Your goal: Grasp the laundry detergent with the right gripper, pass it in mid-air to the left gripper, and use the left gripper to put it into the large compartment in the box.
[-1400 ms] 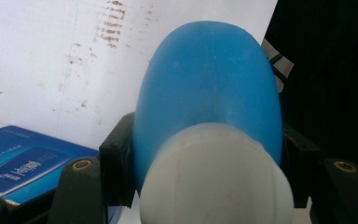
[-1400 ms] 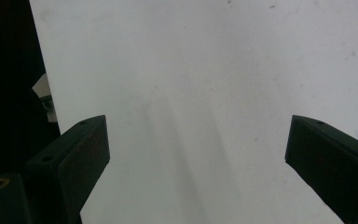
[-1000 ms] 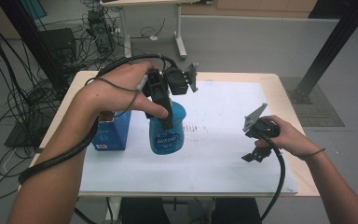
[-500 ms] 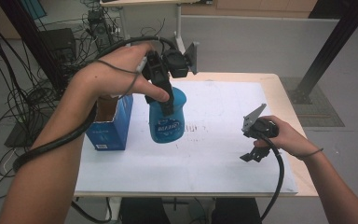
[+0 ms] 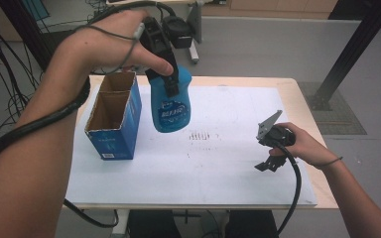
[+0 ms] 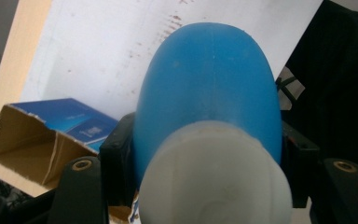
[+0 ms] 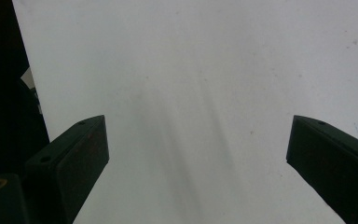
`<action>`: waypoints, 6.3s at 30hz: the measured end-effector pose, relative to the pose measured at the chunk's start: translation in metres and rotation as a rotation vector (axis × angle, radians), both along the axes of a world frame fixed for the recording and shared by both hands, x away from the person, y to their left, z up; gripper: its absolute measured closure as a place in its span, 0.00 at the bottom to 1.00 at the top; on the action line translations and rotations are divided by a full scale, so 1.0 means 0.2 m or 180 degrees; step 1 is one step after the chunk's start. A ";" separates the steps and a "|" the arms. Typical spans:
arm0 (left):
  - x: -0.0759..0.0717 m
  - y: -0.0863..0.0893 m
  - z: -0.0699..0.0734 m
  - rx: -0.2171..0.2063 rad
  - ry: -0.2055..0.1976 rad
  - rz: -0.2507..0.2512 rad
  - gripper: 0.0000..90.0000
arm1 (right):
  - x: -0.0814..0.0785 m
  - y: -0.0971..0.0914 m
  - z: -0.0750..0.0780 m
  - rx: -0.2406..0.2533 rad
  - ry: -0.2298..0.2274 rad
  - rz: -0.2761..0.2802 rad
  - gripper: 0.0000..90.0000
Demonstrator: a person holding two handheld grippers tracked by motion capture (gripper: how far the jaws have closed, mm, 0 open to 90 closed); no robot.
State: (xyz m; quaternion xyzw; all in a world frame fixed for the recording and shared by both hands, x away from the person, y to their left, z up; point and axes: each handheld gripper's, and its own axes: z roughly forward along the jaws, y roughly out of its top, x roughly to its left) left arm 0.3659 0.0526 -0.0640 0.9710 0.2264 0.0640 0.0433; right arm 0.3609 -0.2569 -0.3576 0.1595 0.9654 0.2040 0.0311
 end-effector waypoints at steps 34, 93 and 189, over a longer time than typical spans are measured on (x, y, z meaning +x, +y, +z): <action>0.34 0.60 0.22 -0.0324 -0.0110 0.2130 0.41 | 0.02 0.03 0.00 -0.0009 -0.0022 0.0015 0.07; 0.37 0.83 -0.23 -0.0471 -0.0285 0.3243 0.42 | 0.02 0.10 -0.04 0.0092 -0.0038 0.0056 0.07; 0.36 0.82 -1.04 -0.0239 -0.0188 0.3412 0.41 | 0.02 0.16 -0.06 0.0122 -0.0017 0.0100 0.07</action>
